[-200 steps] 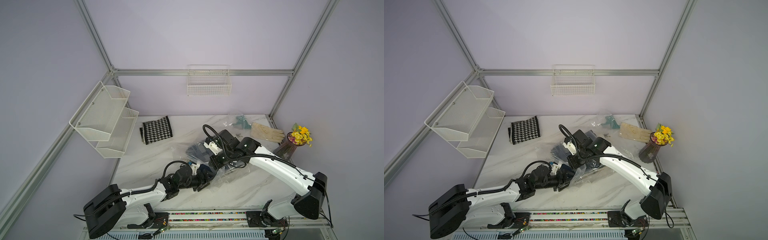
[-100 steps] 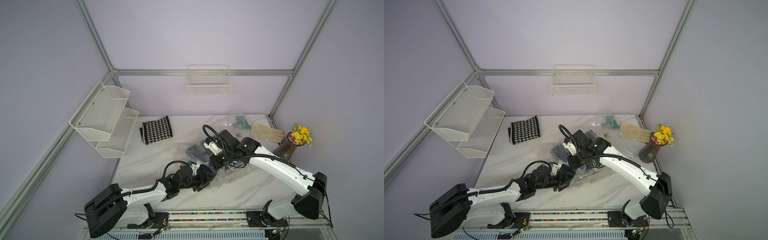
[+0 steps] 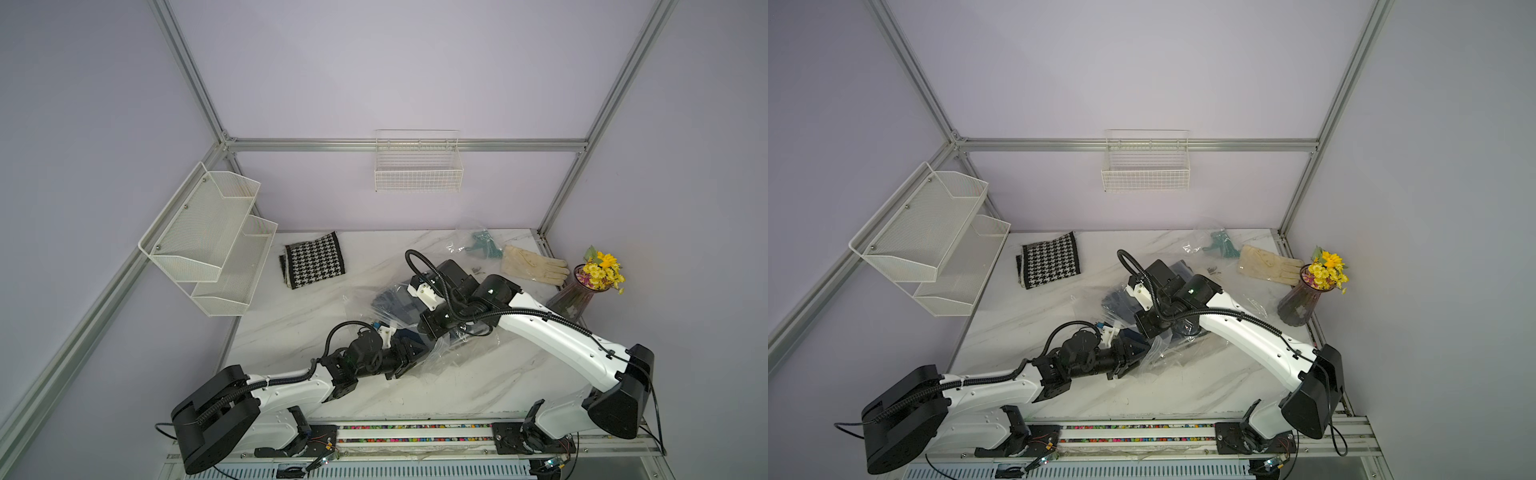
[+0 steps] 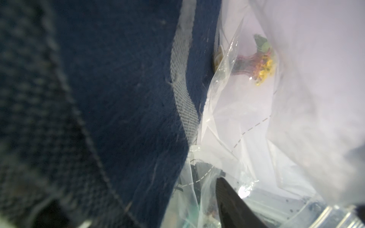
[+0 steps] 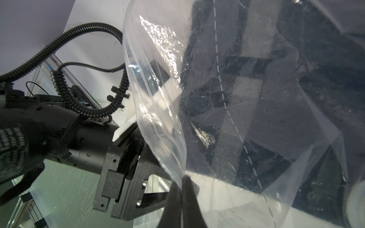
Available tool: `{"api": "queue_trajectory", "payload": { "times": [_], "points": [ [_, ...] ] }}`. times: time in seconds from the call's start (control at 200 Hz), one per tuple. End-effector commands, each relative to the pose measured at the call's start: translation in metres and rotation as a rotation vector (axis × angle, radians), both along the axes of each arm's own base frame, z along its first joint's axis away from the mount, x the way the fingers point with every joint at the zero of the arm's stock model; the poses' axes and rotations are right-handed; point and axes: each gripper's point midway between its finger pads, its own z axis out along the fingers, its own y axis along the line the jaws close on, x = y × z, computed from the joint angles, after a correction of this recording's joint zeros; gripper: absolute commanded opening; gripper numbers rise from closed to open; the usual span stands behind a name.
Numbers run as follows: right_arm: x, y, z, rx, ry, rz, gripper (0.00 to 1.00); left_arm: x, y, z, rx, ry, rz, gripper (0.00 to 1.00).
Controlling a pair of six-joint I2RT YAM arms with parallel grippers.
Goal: Take the scarf out of the vacuum bag
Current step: Take out the scarf from the vacuum bag.
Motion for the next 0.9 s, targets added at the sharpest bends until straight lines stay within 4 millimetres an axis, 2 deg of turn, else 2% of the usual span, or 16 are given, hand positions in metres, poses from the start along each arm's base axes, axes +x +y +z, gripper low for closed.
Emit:
{"api": "queue_trajectory", "payload": {
  "times": [0.0,0.14,0.4,0.455,0.66,0.895],
  "points": [
    [0.002,-0.001,0.005,0.006,-0.03,0.002,0.0,0.009,-0.005,0.02,-0.05,-0.052,0.008,0.57],
    [0.003,-0.001,0.007,0.006,-0.037,0.0,0.0,0.008,-0.008,0.026,-0.06,-0.056,-0.008,0.44],
    [0.005,-0.001,0.007,0.002,-0.044,-0.002,0.0,0.011,-0.007,0.037,-0.063,-0.079,-0.015,0.03],
    [0.007,-0.001,0.007,0.0,-0.048,-0.004,0.0,0.012,-0.007,0.04,-0.066,-0.085,-0.018,0.0],
    [0.012,-0.001,0.007,-0.012,-0.074,-0.008,0.0,0.019,0.0,0.057,-0.061,-0.119,-0.01,0.0],
    [0.032,0.003,0.007,-0.032,-0.131,-0.03,0.0,0.028,0.02,0.086,-0.019,-0.182,0.022,0.0]
  ]
}}
